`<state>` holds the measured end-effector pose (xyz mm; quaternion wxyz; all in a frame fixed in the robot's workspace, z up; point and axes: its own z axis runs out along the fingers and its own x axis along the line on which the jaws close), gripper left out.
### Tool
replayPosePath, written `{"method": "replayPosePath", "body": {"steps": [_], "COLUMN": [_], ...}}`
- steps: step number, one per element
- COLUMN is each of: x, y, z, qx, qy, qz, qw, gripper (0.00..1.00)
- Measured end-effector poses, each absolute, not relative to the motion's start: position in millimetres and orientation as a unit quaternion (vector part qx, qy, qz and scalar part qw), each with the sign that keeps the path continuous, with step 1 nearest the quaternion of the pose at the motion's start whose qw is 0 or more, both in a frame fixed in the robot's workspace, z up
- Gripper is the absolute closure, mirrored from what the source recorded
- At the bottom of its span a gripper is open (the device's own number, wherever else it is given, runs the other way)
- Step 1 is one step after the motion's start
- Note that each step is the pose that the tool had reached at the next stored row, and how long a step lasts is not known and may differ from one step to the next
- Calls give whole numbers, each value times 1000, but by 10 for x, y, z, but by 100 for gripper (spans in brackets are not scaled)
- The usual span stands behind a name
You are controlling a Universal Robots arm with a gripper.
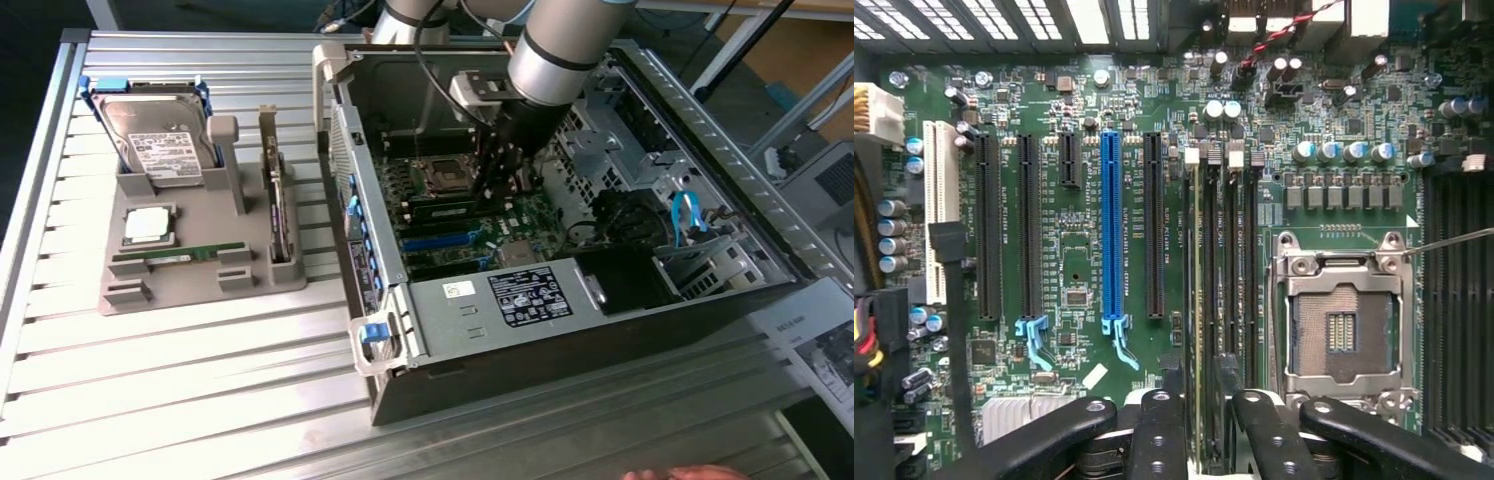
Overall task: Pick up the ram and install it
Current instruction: 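Insert the ram into the slot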
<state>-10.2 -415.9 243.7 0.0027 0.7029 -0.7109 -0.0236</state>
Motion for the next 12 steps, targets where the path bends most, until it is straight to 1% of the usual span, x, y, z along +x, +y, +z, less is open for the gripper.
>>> {"method": "replayPosePath", "body": {"steps": [12], "x": [-101], "y": [-4159], "z": [2698], "qx": [703], "qy": [-711], "qz": [-24], "qw": [3], "gripper": [74]}}
